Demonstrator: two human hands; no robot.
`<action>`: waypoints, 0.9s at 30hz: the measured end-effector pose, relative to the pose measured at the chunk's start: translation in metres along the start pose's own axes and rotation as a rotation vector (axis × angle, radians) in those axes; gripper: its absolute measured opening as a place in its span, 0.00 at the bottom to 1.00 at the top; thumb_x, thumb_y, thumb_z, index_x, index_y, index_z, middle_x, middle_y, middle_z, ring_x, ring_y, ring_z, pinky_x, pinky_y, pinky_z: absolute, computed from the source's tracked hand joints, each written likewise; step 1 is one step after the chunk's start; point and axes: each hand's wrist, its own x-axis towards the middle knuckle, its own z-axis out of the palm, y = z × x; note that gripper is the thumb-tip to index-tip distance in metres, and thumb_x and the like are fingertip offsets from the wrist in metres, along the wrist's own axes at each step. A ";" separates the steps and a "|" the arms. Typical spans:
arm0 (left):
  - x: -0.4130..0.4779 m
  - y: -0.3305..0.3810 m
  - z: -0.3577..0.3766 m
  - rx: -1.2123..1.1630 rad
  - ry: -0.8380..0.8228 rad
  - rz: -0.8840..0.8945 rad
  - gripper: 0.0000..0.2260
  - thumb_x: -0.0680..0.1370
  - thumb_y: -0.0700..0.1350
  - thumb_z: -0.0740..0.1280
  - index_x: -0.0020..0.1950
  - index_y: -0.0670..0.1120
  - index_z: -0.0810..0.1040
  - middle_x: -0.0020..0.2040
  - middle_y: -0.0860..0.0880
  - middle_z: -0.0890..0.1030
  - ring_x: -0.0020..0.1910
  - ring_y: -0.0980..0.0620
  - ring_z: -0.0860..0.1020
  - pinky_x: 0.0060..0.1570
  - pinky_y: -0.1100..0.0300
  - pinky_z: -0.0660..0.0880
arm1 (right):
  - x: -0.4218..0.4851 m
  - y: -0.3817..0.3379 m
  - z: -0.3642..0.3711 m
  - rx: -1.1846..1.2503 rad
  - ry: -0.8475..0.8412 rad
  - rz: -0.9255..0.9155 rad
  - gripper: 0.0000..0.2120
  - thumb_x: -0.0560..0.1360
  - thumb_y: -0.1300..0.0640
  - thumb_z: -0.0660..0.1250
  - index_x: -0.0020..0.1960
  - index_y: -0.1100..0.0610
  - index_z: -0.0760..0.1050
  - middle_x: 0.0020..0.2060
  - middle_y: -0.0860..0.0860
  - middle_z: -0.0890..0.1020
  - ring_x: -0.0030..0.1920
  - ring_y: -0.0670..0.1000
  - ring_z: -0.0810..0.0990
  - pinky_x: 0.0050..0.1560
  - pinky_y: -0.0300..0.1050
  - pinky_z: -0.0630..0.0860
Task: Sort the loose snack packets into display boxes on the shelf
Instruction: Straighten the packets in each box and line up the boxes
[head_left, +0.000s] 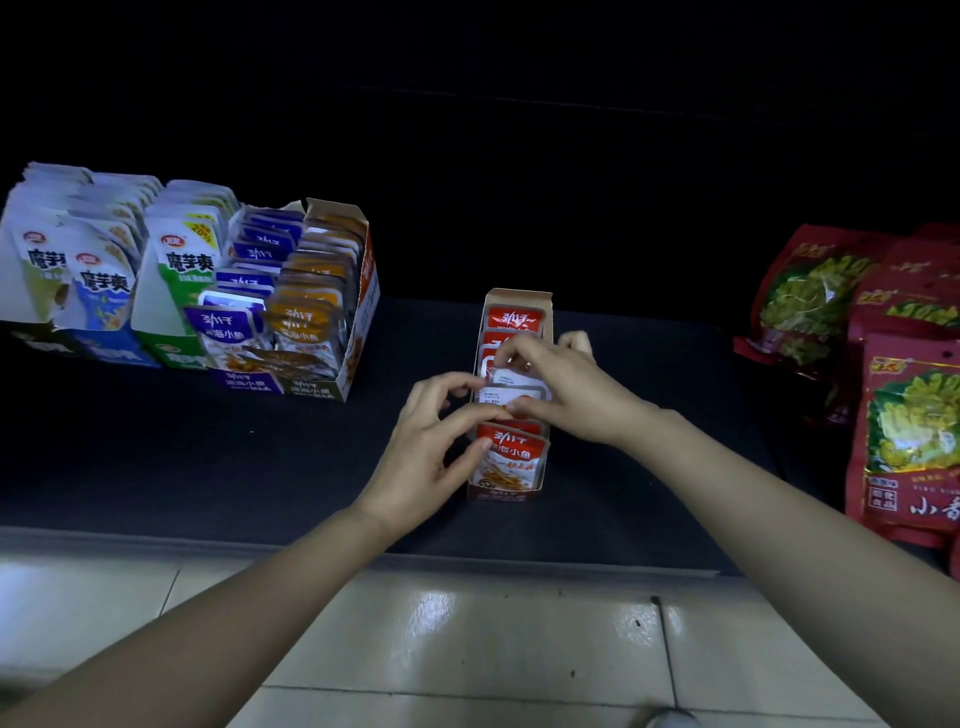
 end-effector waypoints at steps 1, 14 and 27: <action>0.000 0.000 0.000 -0.003 0.001 0.002 0.13 0.78 0.49 0.65 0.62 0.55 0.76 0.66 0.53 0.69 0.64 0.51 0.67 0.63 0.51 0.70 | -0.001 0.000 -0.001 0.009 -0.031 0.029 0.19 0.77 0.51 0.68 0.66 0.46 0.68 0.55 0.39 0.74 0.55 0.45 0.61 0.55 0.40 0.59; 0.004 0.000 0.004 -0.087 0.009 -0.034 0.13 0.77 0.40 0.71 0.61 0.50 0.78 0.69 0.51 0.64 0.67 0.50 0.67 0.65 0.61 0.68 | -0.042 0.012 -0.027 0.680 0.035 0.174 0.24 0.75 0.74 0.62 0.63 0.51 0.68 0.49 0.58 0.82 0.50 0.52 0.84 0.48 0.47 0.81; 0.003 0.001 0.004 -0.089 -0.018 -0.025 0.11 0.79 0.46 0.65 0.61 0.48 0.77 0.62 0.55 0.73 0.65 0.53 0.70 0.64 0.64 0.68 | -0.029 0.012 -0.034 0.576 -0.237 0.406 0.10 0.74 0.65 0.71 0.55 0.61 0.80 0.46 0.54 0.86 0.46 0.52 0.85 0.48 0.44 0.81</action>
